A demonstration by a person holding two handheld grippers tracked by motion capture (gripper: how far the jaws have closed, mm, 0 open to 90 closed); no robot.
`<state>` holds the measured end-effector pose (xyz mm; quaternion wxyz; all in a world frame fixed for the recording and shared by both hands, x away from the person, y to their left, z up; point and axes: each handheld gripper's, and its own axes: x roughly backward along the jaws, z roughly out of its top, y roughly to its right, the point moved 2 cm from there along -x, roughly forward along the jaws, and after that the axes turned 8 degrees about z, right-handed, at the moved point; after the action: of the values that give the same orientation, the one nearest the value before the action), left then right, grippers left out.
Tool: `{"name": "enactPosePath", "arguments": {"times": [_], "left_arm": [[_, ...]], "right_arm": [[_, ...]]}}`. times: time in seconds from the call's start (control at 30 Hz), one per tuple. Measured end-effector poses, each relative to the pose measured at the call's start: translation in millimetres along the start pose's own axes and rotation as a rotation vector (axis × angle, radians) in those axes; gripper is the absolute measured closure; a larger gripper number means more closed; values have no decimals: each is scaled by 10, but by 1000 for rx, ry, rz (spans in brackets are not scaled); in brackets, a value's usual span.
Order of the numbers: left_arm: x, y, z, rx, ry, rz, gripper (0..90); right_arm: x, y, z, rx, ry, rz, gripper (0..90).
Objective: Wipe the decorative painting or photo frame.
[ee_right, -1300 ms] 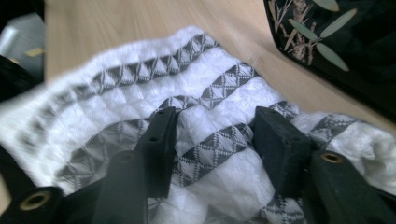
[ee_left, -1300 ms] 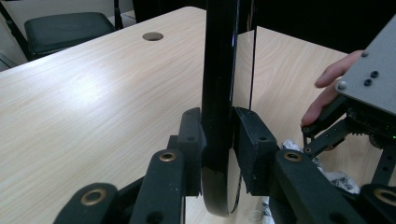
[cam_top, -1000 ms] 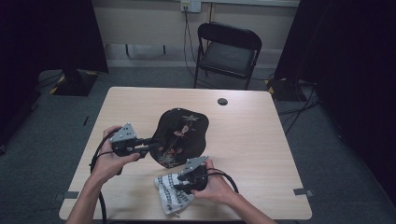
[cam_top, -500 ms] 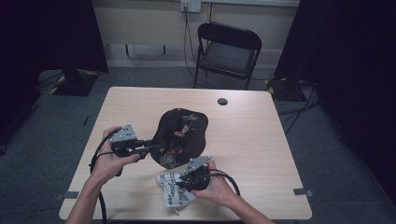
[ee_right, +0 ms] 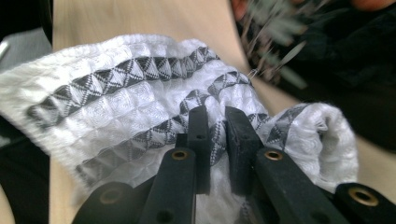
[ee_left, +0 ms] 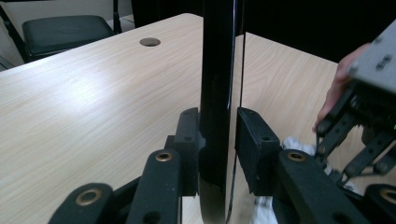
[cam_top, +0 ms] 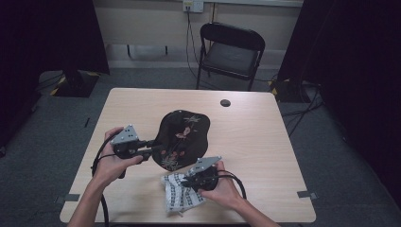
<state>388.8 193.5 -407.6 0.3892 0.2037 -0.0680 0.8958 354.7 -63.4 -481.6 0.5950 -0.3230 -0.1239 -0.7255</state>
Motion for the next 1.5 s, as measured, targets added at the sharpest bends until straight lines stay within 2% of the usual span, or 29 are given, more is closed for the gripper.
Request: {"name": "enactPosePath", "arguments": {"times": [0.17, 0.3, 0.4, 0.57, 0.67, 0.7, 0.83, 0.9, 1.2, 1.33, 1.43, 1.5], "left_arm": [[-26, 29, 14, 2, 10, 7, 665], [-45, 29, 10, 15, 21, 5, 666], [-47, 14, 5, 18, 21, 13, 714], [-52, 47, 8, 30, 19, -7, 745], [-76, 79, 13, 37, 26, -20, 737], [-85, 93, 14, 26, 25, -20, 740], [-110, 145, 27, 31, 20, -49, 780], [-112, 157, 33, 25, 16, -50, 782], [-134, 218, 59, 51, 11, -76, 787], [-138, 240, 74, 26, 5, -79, 787], [-162, 270, 91, 61, 2, -87, 787], [-181, 272, 89, 77, 1, -107, 787]], "right_arm": [[224, 20, 19, 7, 48, -26, 824], [542, 141, 70, -14, 128, -87, 824], [792, 234, 114, -26, 191, -137, 824], [1017, 346, 135, -44, 268, -204, 824], [1107, 393, 148, -52, 315, -237, 824], [1136, 400, 160, -50, 325, -248, 824], [1244, 416, 220, -42, 371, -271, 824], [1284, 422, 245, -39, 385, -277, 824], [1435, 469, 314, -41, 449, -305, 824], [1483, 469, 343, -40, 469, -305, 824], [1505, 465, 379, -36, 486, -314, 824], [1517, 458, 427, -31, 503, -315, 824]]}}
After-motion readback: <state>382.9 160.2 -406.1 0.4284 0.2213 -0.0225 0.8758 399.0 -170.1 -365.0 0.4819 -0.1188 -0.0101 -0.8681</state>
